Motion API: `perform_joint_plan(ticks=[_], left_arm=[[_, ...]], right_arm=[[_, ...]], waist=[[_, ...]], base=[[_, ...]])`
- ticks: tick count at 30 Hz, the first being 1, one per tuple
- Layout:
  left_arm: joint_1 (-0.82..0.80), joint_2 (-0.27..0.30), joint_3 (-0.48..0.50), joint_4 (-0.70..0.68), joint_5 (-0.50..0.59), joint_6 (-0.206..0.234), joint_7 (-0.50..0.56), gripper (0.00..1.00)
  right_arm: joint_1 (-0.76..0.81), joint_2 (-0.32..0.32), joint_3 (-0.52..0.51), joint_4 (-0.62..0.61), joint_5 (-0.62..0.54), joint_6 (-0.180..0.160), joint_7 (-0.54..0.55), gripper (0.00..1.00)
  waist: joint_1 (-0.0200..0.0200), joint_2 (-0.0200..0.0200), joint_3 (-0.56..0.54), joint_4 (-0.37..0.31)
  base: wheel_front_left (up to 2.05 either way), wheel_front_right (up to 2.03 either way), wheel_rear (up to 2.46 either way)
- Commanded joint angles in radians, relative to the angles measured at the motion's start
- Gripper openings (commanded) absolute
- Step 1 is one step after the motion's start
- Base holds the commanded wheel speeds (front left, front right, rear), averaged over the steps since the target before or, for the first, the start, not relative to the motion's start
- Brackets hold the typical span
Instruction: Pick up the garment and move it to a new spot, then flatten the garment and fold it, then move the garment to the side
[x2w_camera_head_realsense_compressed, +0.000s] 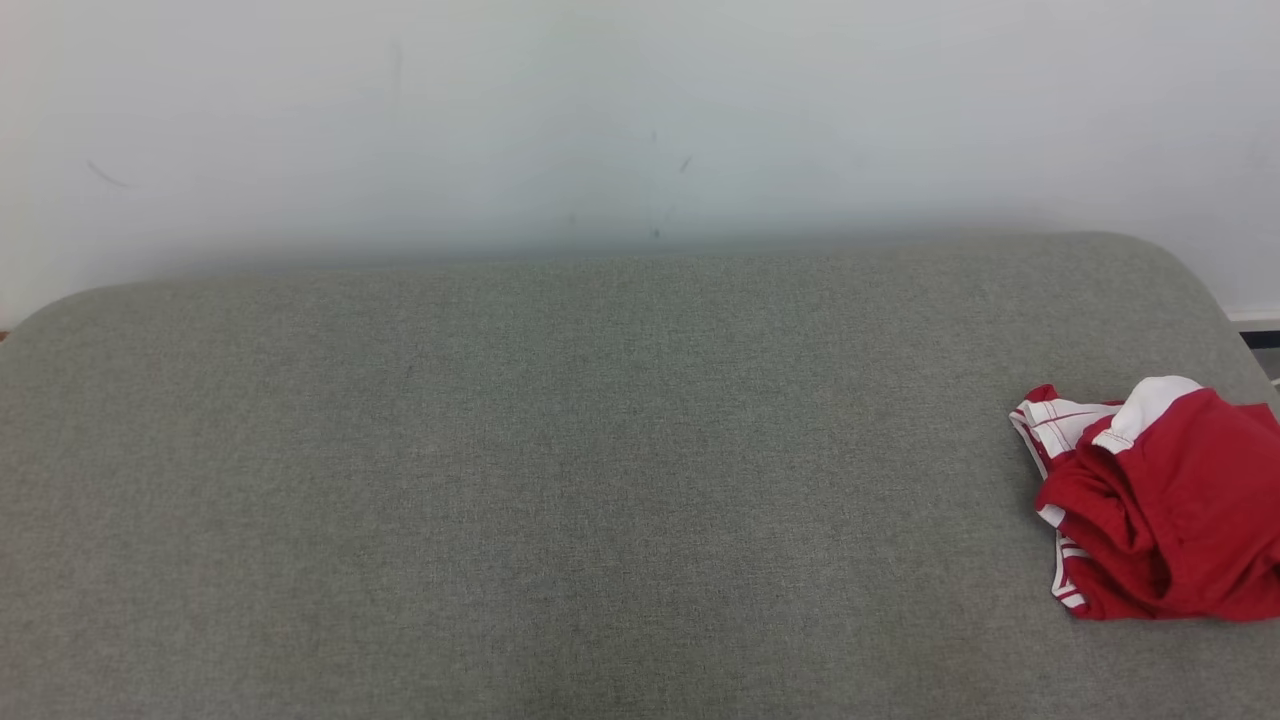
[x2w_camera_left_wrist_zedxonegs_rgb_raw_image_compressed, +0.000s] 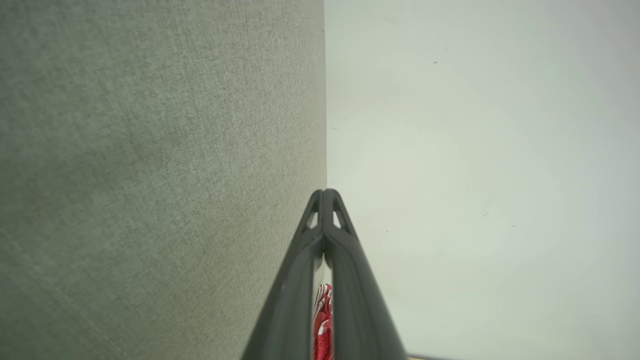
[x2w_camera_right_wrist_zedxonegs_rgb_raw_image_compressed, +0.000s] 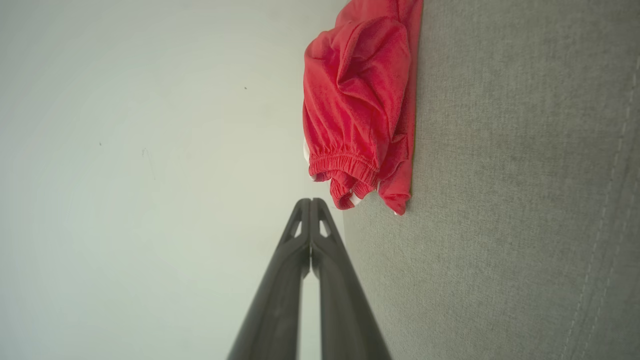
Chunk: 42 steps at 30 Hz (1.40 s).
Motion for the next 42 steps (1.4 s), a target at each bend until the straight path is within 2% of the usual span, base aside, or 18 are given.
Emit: perform_joint_plan(ticks=[1, 42], left_arm=[[0.015, 0.000, 0.001, -0.002, -0.002, -0.005, -0.005, 0.00], [0.015, 0.001, 0.001, -0.002, -0.002, -0.005, -0.005, 0.00]], right_arm=[[0.011, 0.003, 0.001, 0.000, 0.001, 0.000, -0.002, 0.00], [0.011, 0.003, 0.001, 0.000, 0.002, 0.000, -0.002, 0.00]], waist=[[0.0000, -0.0001, 0.000, 0.000], [0.0000, -0.0001, 0.000, 0.000]], base=[[0.00, 0.00, 0.00], [0.00, 0.00, 0.00]])
